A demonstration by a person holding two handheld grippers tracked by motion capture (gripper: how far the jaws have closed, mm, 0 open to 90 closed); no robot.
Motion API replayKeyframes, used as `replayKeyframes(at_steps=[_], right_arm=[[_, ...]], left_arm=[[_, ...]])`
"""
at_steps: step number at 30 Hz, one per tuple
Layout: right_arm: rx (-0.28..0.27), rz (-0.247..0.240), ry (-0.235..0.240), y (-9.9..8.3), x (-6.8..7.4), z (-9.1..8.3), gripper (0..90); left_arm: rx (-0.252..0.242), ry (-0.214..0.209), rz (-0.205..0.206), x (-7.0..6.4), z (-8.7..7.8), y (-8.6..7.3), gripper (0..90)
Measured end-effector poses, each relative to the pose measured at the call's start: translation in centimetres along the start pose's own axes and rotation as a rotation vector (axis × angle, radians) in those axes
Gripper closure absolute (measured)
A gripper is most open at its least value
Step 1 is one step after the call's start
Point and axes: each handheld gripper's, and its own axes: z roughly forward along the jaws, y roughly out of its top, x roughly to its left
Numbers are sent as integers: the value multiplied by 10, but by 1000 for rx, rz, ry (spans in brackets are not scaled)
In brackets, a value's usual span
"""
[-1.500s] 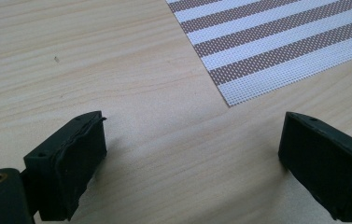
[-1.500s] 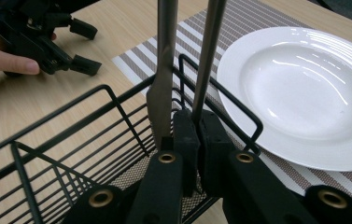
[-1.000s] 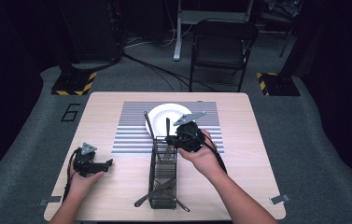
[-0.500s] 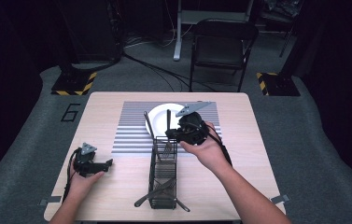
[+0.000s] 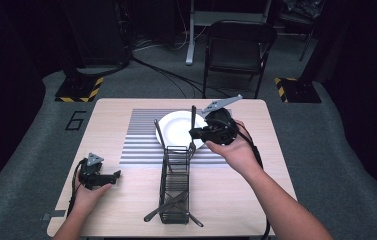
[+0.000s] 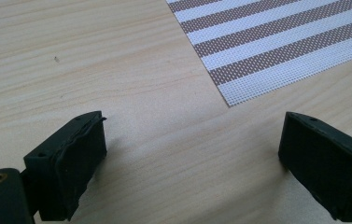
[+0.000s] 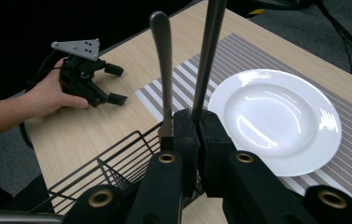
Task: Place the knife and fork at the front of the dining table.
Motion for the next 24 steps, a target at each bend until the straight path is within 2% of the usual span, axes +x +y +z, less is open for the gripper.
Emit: replayKeyframes(at_steps=[2,4,13,24], right_arm=[[7,19,-9,-1,-4,-3,873],[4,13,-18,-3,-9,-5,873],[15,40,-55,-13,-26,-8,873],[35,85,-106,-32,-49,1,873]], left_arm=[[1,-1,1,0,0,0,75],[0,-1,1,0,0,0,75],[1,-1,2,0,0,0,75],[0,-1,1,0,0,0,75]])
